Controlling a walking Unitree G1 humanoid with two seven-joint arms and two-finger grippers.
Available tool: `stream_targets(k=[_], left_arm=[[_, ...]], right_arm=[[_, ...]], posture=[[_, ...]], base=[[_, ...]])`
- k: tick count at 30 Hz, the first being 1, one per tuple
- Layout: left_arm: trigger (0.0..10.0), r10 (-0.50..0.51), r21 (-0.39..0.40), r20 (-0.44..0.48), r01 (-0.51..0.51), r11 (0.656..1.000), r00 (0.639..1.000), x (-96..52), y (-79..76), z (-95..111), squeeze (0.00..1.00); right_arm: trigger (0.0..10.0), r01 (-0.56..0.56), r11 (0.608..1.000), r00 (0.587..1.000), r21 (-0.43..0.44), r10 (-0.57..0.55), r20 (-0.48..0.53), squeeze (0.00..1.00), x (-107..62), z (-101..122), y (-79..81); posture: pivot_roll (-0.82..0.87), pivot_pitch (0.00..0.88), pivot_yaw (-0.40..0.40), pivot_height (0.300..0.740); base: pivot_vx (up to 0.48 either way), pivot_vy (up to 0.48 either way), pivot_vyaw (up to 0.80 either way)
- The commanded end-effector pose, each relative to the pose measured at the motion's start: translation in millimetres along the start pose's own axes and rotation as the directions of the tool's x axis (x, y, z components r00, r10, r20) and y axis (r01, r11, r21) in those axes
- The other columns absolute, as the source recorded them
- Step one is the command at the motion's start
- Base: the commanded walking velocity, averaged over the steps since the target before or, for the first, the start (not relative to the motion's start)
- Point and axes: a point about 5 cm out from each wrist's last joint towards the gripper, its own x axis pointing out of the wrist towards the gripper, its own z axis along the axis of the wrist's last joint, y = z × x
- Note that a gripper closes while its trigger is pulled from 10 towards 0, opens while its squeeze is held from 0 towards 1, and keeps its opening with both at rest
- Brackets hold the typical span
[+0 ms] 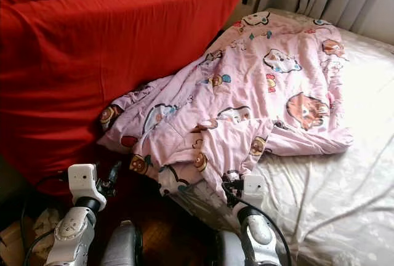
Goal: Clean up the room
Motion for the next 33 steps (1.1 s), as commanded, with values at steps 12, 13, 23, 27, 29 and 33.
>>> stream_targets(k=[12,13,23,27,29,33], left_arm=[[10.0,-0.015,-0.001,-0.016,0.015,1.0,1.0,-0.3,-2.1,-2.4,0.0],[10.0,-0.015,-0.001,-0.016,0.015,1.0,1.0,-0.3,-2.1,-2.4,0.0],[10.0,-0.017,-0.002,-0.014,0.017,1.0,1.0,0.6,-2.9,-1.6,0.0],[10.0,-0.019,-0.003,-0.013,0.019,1.0,1.0,0.9,-3.8,-1.3,0.0],[10.0,-0.02,-0.003,-0.013,0.02,1.0,1.0,0.9,-3.8,-1.3,0.0],[10.0,-0.022,-0.005,-0.013,0.022,1.0,1.0,1.1,-3.9,-1.1,0.0]], right_arm=[[10.0,-0.05,0.999,0.998,0.012,0.05,-0.035,0.0,-2.8,-7.8,3.0],[10.0,-0.053,0.999,0.998,0.007,0.053,-0.037,0.0,-2.8,-7.9,3.3],[10.0,-0.064,0.998,0.997,0.015,0.064,-0.04,0.0,-4.2,-10.4,3.1],[10.0,-0.055,0.998,0.997,0.024,0.057,-0.057,0.0,-4.9,-13.1,2.1],[10.0,-0.049,0.998,0.997,0.029,0.051,-0.061,0.0,-5.0,-13.7,1.7],[10.0,-0.021,0.999,0.997,0.035,0.023,-0.067,0.0,-4.8,-14.0,-1.6]], posture=[[0.05,0.173,-0.054,0.586],[0.05,0.173,-0.054,0.586],[0.05,0.173,-0.054,0.586],[0.05,0.174,-0.053,0.586],[0.05,0.174,-0.053,0.586],[0.05,0.175,-0.051,0.586]], base=[[0.0,0.0,0.0],[0.0,0.0,0.0],[0.0,0.0,0.68],[0.0,0.0,0.4],[0.0,0.0,0.0],[0.0,0.0,0.0]])
